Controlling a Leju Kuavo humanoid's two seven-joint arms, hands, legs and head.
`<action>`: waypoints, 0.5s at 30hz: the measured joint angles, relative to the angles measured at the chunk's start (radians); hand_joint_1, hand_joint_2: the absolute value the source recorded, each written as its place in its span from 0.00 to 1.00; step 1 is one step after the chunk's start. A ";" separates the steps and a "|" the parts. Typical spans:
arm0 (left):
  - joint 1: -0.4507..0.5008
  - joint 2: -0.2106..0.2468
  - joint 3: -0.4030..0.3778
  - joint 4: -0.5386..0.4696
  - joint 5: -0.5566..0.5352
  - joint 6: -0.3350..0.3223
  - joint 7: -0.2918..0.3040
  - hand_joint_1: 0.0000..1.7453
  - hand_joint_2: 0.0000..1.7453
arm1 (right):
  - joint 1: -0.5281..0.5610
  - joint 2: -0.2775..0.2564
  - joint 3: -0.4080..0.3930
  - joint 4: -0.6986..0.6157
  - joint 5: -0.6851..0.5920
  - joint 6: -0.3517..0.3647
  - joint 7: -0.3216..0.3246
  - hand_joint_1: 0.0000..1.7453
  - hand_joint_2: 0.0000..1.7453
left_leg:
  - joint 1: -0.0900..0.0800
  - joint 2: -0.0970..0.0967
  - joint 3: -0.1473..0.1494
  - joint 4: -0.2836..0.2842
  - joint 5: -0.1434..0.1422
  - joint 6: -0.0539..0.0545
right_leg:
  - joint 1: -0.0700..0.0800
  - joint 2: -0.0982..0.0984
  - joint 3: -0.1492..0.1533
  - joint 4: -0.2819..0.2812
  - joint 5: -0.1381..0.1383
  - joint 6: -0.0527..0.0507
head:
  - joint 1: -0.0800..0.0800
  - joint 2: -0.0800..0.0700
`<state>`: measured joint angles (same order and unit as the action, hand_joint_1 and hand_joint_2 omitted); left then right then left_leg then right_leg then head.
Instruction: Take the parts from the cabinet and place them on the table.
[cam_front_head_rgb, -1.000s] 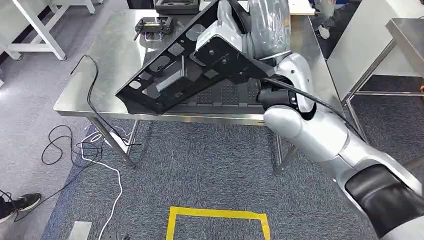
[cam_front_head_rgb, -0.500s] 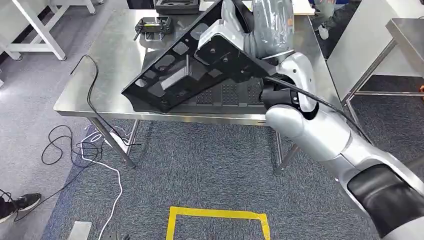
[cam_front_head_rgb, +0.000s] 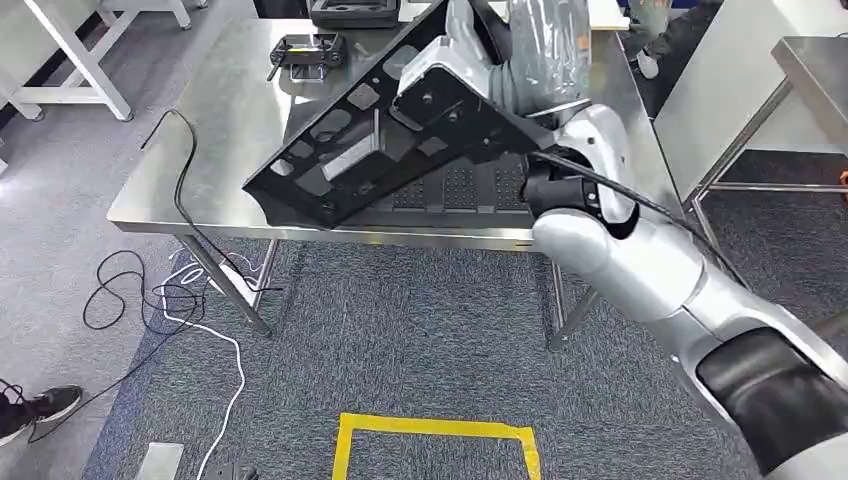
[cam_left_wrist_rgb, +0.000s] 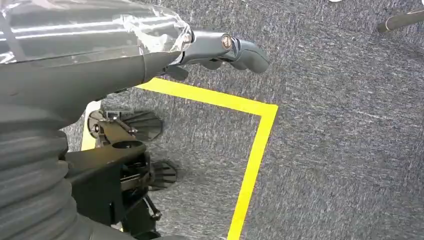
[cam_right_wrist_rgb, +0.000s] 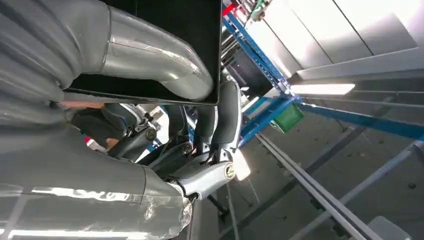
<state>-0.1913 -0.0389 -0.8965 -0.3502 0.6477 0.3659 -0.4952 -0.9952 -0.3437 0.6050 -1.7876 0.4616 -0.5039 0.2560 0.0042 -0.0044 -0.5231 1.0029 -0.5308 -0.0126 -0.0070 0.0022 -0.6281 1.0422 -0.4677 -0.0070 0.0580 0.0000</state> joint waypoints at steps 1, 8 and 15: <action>0.000 0.000 0.000 0.000 0.000 -0.001 0.000 0.00 1.00 | 0.000 -0.001 0.000 0.000 0.000 0.000 0.001 1.00 1.00 | 0.000 0.000 0.000 0.000 0.000 0.000 | 0.000 0.000 0.000 0.000 0.000 0.000 | 0.000 0.000; 0.000 0.000 0.000 0.000 -0.003 -0.011 0.000 0.00 1.00 | -0.006 -0.006 0.000 0.000 0.000 0.000 0.002 1.00 1.00 | 0.000 0.000 0.000 0.000 0.000 0.000 | 0.000 0.000 0.000 0.000 0.000 0.000 | 0.000 0.000; -0.001 0.000 0.000 0.000 -0.005 -0.014 -0.001 0.00 1.00 | -0.008 -0.008 0.000 0.000 -0.001 0.001 0.003 0.99 1.00 | 0.000 0.000 0.000 0.000 0.000 0.000 | 0.000 0.000 0.000 0.000 0.000 0.000 | 0.000 0.000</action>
<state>-0.1920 -0.0385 -0.8965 -0.3502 0.6428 0.3521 -0.4963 -1.0036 -0.3513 0.6046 -1.7876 0.4608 -0.5032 0.2594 0.0042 -0.0044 -0.5232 1.0030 -0.5308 -0.0126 -0.0071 0.0022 -0.6281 1.0422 -0.4677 -0.0070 0.0580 0.0000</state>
